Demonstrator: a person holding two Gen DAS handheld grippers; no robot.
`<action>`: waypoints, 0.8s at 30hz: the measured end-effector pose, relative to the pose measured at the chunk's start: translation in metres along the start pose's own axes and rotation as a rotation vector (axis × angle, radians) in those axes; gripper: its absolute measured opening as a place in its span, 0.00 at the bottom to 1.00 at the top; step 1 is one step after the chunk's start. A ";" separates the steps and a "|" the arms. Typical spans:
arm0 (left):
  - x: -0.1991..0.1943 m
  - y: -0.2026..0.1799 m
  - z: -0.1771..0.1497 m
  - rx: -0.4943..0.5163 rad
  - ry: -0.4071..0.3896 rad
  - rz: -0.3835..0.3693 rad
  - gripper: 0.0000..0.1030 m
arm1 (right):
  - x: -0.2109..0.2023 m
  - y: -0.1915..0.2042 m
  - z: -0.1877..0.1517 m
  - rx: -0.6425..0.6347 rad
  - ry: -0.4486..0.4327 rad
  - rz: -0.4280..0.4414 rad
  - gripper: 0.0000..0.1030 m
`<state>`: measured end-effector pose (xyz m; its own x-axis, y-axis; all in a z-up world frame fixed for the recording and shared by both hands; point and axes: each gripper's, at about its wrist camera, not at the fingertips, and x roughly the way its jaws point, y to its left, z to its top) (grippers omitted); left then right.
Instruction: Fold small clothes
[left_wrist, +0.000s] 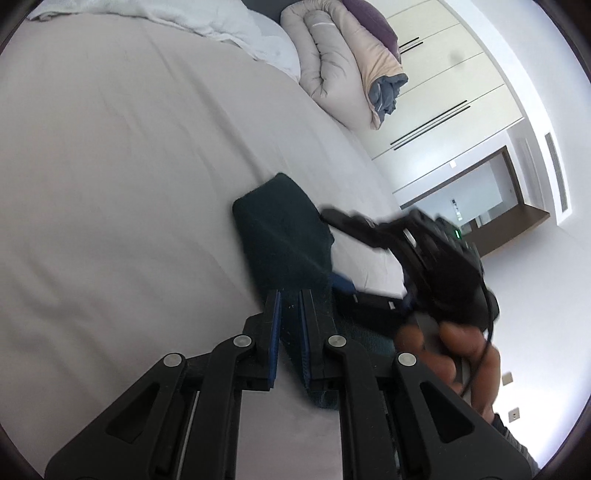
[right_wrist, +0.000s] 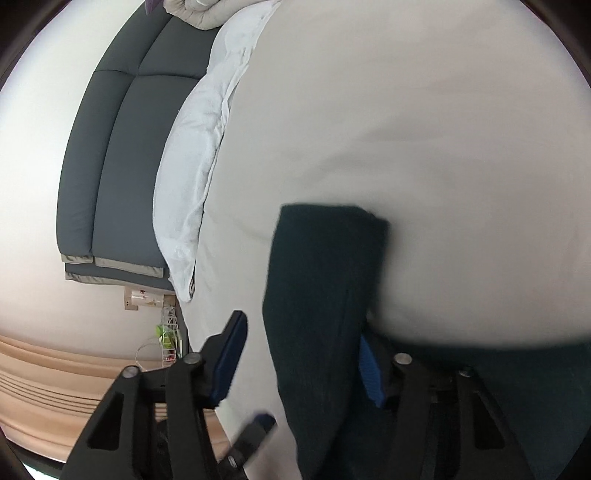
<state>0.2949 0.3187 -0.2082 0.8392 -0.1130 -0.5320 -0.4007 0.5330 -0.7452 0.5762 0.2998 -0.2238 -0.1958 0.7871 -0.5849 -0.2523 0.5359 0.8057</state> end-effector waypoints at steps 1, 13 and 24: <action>0.000 0.001 0.000 -0.003 0.004 0.000 0.09 | 0.005 0.002 0.003 -0.009 -0.003 -0.016 0.35; 0.009 -0.019 -0.003 0.068 0.032 -0.085 0.09 | -0.131 -0.015 -0.062 -0.158 -0.340 -0.265 0.09; 0.041 -0.132 -0.047 0.322 0.152 -0.146 0.88 | -0.318 -0.085 -0.180 -0.079 -0.742 -0.474 0.09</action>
<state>0.3651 0.2047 -0.1507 0.8049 -0.3172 -0.5014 -0.1248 0.7357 -0.6657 0.4892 -0.0510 -0.1228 0.6045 0.4974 -0.6223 -0.2211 0.8552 0.4689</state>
